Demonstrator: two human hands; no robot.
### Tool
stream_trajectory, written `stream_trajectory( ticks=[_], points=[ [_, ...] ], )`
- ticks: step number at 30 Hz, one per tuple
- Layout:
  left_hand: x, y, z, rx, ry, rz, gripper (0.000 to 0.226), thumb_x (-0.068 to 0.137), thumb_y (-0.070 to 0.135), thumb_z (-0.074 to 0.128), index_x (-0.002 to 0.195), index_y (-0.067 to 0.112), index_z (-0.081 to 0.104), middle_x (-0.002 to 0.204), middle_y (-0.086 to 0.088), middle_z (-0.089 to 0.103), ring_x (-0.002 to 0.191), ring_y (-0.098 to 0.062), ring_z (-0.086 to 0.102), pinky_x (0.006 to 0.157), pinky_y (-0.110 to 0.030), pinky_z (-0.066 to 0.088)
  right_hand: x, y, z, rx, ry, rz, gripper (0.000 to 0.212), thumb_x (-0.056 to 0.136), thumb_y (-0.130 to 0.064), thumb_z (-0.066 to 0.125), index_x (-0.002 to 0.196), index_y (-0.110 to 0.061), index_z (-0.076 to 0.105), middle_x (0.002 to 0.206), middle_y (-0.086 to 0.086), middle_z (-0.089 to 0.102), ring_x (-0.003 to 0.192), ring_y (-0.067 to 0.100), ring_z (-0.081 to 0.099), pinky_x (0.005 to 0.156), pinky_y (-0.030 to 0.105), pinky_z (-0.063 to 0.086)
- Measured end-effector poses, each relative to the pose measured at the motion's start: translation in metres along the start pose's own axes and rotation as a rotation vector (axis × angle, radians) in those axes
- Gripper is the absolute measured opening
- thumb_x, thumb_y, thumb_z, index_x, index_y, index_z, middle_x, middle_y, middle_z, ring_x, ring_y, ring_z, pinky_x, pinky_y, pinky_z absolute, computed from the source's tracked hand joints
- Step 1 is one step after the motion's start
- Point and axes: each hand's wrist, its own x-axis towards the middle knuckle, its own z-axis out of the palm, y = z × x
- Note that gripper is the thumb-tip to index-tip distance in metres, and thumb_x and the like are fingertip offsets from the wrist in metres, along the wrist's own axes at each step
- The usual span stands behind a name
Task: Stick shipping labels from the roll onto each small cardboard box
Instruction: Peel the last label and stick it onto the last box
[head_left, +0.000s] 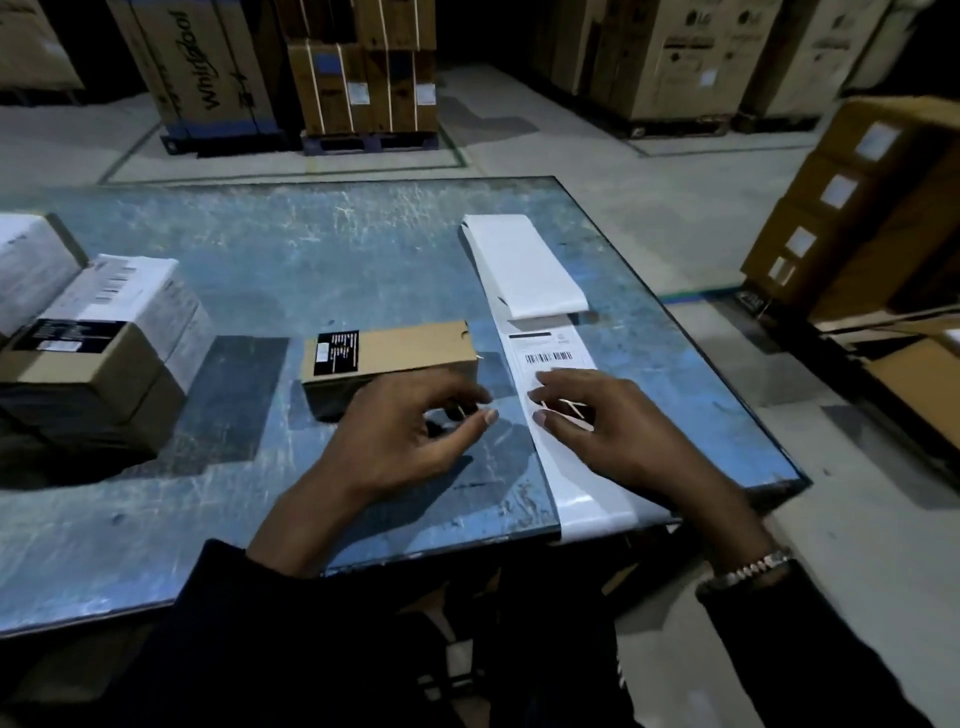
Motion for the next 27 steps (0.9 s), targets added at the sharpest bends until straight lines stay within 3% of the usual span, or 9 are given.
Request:
stream_trajectory(
  ticks=[4, 7, 11, 14, 17, 20, 23, 27],
  points=[
    [-0.014, 0.005, 0.025, 0.179, -0.144, 0.040, 0.032, 0.100, 0.051, 0.069, 0.119, 0.027, 0.079, 0.120, 0.011, 0.074, 0.111, -0.012, 0.064, 0.091, -0.041, 0.056, -0.028, -0.007, 0.008, -0.010, 0.060, -0.020, 0.028, 0.102, -0.036, 0.071, 0.128, -0.031, 0.078, 0.146, -0.019, 0.064, 0.142, -0.010, 0.047, 0.117, 0.030, 0.046],
    [-0.040, 0.028, 0.033, 0.200, -0.135, 0.006, 0.033, 0.101, 0.050, 0.064, 0.121, 0.030, 0.078, 0.130, 0.011, 0.071, 0.121, -0.014, 0.061, 0.096, -0.043, 0.055, -0.049, -0.012, 0.011, -0.007, 0.065, -0.041, 0.028, 0.101, -0.036, 0.072, 0.128, -0.033, 0.078, 0.145, -0.019, 0.065, 0.142, -0.011, 0.046, 0.117, 0.032, 0.047],
    [-0.093, 0.085, 0.040, 0.157, 0.007, -0.074, 0.021, 0.098, 0.049, 0.067, 0.109, 0.035, 0.079, 0.101, 0.019, 0.069, 0.099, -0.006, 0.063, 0.075, -0.033, 0.056, -0.083, -0.014, 0.011, 0.012, 0.061, -0.059, 0.028, 0.101, -0.040, 0.071, 0.129, -0.037, 0.076, 0.148, -0.021, 0.062, 0.142, -0.006, 0.049, 0.115, 0.042, 0.049],
    [-0.125, 0.108, 0.057, -0.058, 0.082, -0.291, 0.019, 0.096, 0.049, 0.069, 0.104, 0.036, 0.080, 0.089, 0.019, 0.074, 0.081, 0.001, 0.070, 0.068, -0.032, 0.058, -0.102, -0.013, 0.012, 0.001, 0.062, -0.100, 0.027, 0.101, -0.041, 0.071, 0.127, -0.038, 0.077, 0.148, -0.021, 0.062, 0.142, -0.001, 0.051, 0.111, 0.049, 0.049],
    [-0.135, 0.105, 0.081, -0.219, 0.072, -0.553, 0.039, 0.089, 0.055, 0.071, 0.125, 0.039, 0.075, 0.098, 0.024, 0.078, 0.076, 0.004, 0.074, 0.070, -0.031, 0.063, -0.112, -0.011, 0.012, -0.007, 0.077, -0.129, 0.026, 0.101, -0.039, 0.072, 0.126, -0.035, 0.078, 0.146, -0.019, 0.063, 0.141, 0.004, 0.053, 0.109, 0.052, 0.048],
    [-0.126, 0.108, 0.096, -0.595, 0.069, -0.713, 0.025, 0.097, 0.030, 0.078, 0.123, 0.031, 0.076, 0.108, 0.015, 0.080, 0.082, -0.009, 0.079, 0.070, -0.029, 0.061, -0.116, -0.013, 0.010, -0.008, 0.065, -0.140, 0.027, 0.100, -0.036, 0.073, 0.126, -0.034, 0.078, 0.146, -0.017, 0.064, 0.140, 0.006, 0.054, 0.108, 0.051, 0.048],
    [-0.114, 0.119, 0.095, -0.829, 0.086, -0.772, 0.021, 0.101, 0.011, 0.070, 0.114, 0.025, 0.077, 0.100, 0.006, 0.082, 0.075, -0.013, 0.078, 0.059, -0.018, 0.052, -0.120, -0.012, 0.004, 0.020, 0.007, -0.157, 0.028, 0.100, -0.035, 0.075, 0.128, -0.036, 0.076, 0.148, -0.017, 0.061, 0.142, 0.006, 0.051, 0.111, 0.049, 0.046],
    [-0.108, 0.120, 0.089, -0.857, 0.111, -0.757, 0.018, 0.101, 0.008, 0.069, 0.110, 0.020, 0.079, 0.097, 0.001, 0.083, 0.074, -0.013, 0.077, 0.059, -0.017, 0.050, -0.123, -0.014, 0.001, 0.098, -0.005, -0.149, 0.029, 0.096, -0.032, 0.082, 0.125, -0.034, 0.079, 0.147, -0.016, 0.062, 0.142, 0.006, 0.052, 0.114, 0.044, 0.047]
  ],
)
